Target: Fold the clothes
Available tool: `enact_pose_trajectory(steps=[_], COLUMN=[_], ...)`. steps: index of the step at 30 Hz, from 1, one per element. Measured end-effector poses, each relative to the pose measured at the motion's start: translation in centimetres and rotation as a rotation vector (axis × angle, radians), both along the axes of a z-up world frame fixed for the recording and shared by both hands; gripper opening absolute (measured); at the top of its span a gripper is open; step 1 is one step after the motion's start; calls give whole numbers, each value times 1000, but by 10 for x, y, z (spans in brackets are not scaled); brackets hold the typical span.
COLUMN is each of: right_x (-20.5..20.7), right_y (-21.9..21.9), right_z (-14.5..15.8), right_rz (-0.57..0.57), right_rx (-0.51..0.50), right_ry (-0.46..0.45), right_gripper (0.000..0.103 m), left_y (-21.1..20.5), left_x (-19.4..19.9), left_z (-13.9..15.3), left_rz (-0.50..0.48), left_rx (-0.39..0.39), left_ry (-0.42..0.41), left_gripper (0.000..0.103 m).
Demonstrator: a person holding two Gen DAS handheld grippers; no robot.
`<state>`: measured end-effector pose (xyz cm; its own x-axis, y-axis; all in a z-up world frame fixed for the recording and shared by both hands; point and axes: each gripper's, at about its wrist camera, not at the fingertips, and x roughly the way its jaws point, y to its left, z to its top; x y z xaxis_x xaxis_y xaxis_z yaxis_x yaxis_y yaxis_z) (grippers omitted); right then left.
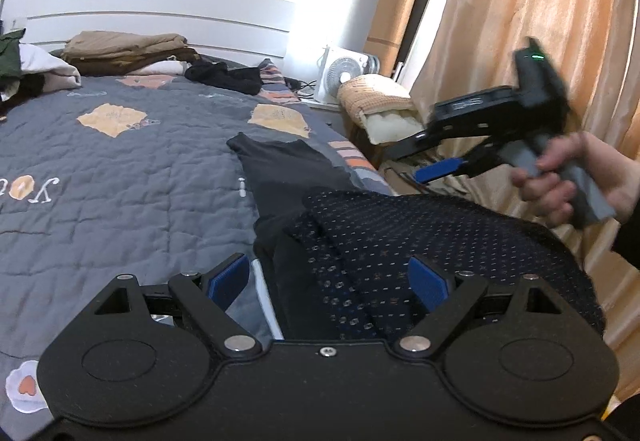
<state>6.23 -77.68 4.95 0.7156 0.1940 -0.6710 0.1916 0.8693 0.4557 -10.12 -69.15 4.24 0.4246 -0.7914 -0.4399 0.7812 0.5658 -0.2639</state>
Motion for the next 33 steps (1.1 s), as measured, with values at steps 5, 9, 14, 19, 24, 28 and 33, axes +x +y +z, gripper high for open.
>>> enact_pose_trajectory(steps=[5, 9, 14, 19, 24, 28, 33], right_x=[-76, -130, -187, -222, -251, -279, -286], right_y=[8, 29, 53, 78, 89, 101, 114], right_z=[20, 11, -12, -24, -26, -27, -40], right_rz=[-43, -96, -206, -316, -338, -313, -251], right_rx=[4, -103, -137, -201, -195, -186, -260], right_ry=[-113, -144, -198, -228, -294, -364, -360], right_gripper=[66, 66, 66, 67, 70, 72, 73], left_y=[0, -6, -14, -14, 1, 18, 16], left_x=[-9, -27, -54, -90, -112, -121, -134], left_z=[4, 3, 0, -2, 1, -3, -8], left_rz=[-12, -20, -8, 16, 35, 30, 5], left_rx=[-16, 13, 69, 129, 87, 40, 78], left_ry=[-11, -43, -73, -134, -142, -99, -154], left_gripper=[87, 88, 96, 101, 103, 103, 103])
